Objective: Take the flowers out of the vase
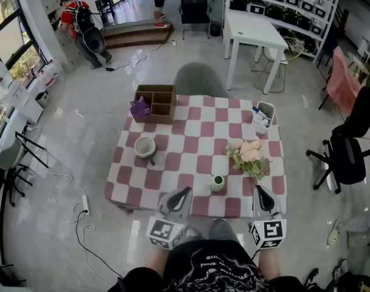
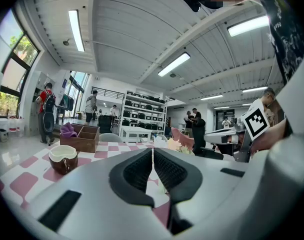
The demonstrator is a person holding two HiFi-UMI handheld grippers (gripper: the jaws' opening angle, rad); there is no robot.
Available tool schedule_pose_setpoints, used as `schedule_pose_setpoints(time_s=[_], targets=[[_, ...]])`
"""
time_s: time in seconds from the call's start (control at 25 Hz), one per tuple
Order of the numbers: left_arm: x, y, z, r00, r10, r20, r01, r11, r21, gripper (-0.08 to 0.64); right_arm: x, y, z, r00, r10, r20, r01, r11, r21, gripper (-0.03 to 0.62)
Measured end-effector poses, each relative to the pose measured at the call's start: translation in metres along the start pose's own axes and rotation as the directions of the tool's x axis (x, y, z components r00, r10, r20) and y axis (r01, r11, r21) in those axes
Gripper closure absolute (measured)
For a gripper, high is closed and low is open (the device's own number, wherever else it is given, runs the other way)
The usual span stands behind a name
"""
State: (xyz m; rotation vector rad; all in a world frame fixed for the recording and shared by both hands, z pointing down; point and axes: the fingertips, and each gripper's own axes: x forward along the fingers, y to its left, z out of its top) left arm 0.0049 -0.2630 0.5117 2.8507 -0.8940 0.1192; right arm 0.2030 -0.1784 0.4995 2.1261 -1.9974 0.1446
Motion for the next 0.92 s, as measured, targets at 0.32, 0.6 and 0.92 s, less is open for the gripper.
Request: schedule_pose_setpoints(time_s=[0.32, 0.6, 0.92], targets=[[0.0035, -0.0003, -0.0001, 1.0, -0.002, -0.002, 0.002, 1.0, -0.006, 0.54, 0.0011, -0.0035, -0.0016, 1.0, -0.006, -0.008, 0.006, 1.0, -0.009, 0.588], [0.0063, -0.0037, 0.001, 1.0, -0.006, -0.002, 0.006, 1.0, -0.006, 0.54, -0.0001, -0.0074, -0.0029, 1.0, -0.015, -0.009, 0.015, 1.0, -0.014, 0.588], [0.007, -0.0033, 0.0015, 1.0, -0.004, 0.005, 0.004, 1.0, -0.002, 0.54, -0.0003, -0.0093, -0.0057, 1.0, -0.021, -0.016, 0.02, 1.0, -0.016, 0.588]])
